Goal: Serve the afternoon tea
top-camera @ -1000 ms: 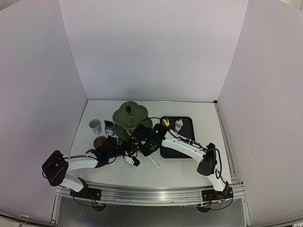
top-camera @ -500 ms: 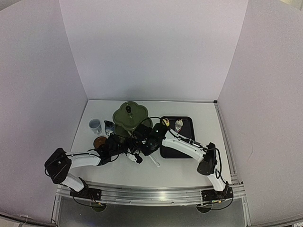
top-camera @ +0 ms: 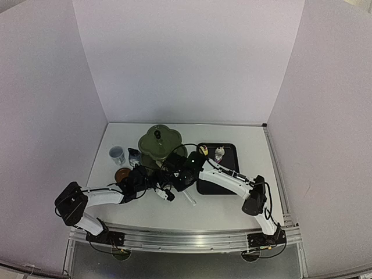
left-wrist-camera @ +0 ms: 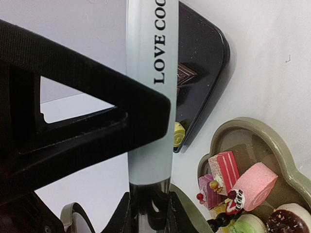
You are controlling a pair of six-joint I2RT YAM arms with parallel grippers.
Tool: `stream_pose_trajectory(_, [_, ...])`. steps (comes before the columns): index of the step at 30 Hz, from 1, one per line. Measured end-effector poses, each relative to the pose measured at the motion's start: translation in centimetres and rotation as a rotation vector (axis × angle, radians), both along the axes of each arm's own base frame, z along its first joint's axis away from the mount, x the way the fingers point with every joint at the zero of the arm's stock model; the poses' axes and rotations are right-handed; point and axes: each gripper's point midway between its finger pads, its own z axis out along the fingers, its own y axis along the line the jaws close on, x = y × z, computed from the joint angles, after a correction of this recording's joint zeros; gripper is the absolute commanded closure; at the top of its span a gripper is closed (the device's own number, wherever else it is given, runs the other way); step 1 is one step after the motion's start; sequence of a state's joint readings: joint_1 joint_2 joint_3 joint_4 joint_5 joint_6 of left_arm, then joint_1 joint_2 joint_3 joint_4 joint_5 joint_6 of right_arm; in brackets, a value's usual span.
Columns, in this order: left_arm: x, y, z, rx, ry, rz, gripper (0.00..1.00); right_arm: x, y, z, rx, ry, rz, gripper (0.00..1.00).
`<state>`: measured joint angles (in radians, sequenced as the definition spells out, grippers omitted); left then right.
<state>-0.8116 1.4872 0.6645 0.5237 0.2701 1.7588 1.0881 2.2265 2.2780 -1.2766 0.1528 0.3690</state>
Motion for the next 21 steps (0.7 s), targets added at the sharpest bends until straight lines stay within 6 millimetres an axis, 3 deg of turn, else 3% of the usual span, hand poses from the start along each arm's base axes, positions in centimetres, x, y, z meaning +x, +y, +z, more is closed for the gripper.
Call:
stream_pose_trajectory(4, [-0.15, 0.01, -0.10, -0.001, 0.001, -0.006, 1.00, -0.08, 0.02, -0.07, -0.001, 0.003, -0.002, 0.71])
stream_pose_trajectory(9, [-0.24, 0.07, -0.31, 0.004, 0.006, -0.008, 1.00, 0.00, -0.19, -0.26, -0.012, 0.002, -0.012, 0.60])
stream_pose_trajectory(17, [-0.37, 0.11, -0.49, 0.005, 0.013, -0.012, 1.00, -0.08, -0.19, -0.27, -0.010, 0.007, -0.022, 0.56])
stream_pose_trajectory(21, [-0.36, 0.11, -0.49, 0.003, 0.015, -0.010, 1.00, -0.07, -0.11, -0.25, -0.006, 0.008, -0.024, 0.45])
